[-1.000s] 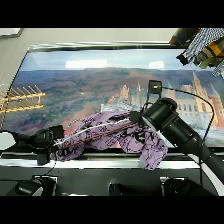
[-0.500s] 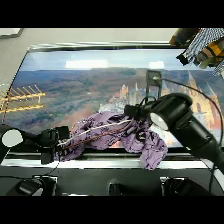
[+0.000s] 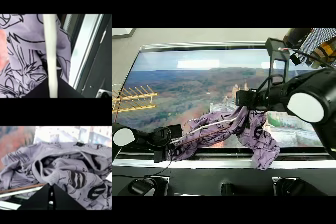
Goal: Fold the clothes and pants, and hang the long-sleeved shirts on hangers.
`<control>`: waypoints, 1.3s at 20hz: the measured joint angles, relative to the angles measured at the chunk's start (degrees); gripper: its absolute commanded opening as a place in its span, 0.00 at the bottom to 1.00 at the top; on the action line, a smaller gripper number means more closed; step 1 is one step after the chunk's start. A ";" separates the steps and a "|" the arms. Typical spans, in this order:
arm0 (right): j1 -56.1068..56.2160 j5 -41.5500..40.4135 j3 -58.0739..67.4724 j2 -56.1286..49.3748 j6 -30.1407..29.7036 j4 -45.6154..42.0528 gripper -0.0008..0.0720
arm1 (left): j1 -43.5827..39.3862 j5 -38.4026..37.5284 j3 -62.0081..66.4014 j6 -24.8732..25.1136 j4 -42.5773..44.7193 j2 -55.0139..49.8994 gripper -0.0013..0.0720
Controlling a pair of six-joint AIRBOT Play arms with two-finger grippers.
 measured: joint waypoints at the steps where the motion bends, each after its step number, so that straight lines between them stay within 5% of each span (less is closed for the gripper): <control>1: 0.00 1.18 0.42 -0.70 -1.09 0.37 0.06 | 0.00 0.04 0.04 0.35 -0.07 -0.09 0.05; 10: 0.00 3.41 1.29 -7.56 -8.74 4.90 0.06 | -0.04 2.38 0.61 2.03 -1.86 -2.82 0.05; 26: 0.00 9.44 1.38 -3.82 -6.25 13.33 0.06 | -9.75 8.98 7.41 3.21 -0.61 -16.39 0.05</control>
